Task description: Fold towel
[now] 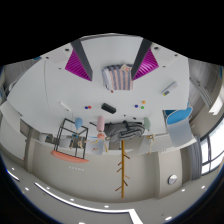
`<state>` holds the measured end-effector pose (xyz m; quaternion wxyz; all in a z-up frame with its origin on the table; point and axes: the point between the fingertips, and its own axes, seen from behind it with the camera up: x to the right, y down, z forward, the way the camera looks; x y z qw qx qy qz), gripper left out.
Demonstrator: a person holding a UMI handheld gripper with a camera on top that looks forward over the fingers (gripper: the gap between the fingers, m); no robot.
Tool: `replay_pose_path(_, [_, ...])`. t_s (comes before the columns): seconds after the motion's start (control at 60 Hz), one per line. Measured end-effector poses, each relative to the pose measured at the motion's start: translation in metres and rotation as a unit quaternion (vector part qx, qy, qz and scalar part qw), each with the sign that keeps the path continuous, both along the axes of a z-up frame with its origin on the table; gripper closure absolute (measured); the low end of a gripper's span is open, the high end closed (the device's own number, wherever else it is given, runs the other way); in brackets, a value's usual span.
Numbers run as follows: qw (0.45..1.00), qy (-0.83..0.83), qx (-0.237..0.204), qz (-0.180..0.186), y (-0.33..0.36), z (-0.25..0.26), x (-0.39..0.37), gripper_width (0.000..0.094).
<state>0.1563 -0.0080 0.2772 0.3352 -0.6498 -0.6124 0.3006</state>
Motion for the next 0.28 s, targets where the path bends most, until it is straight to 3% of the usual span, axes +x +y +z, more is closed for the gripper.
replay_pose_path(0.283, [1.0,-0.008,0.015,-0.001,-0.005,-0.015,0.015,0.0082])
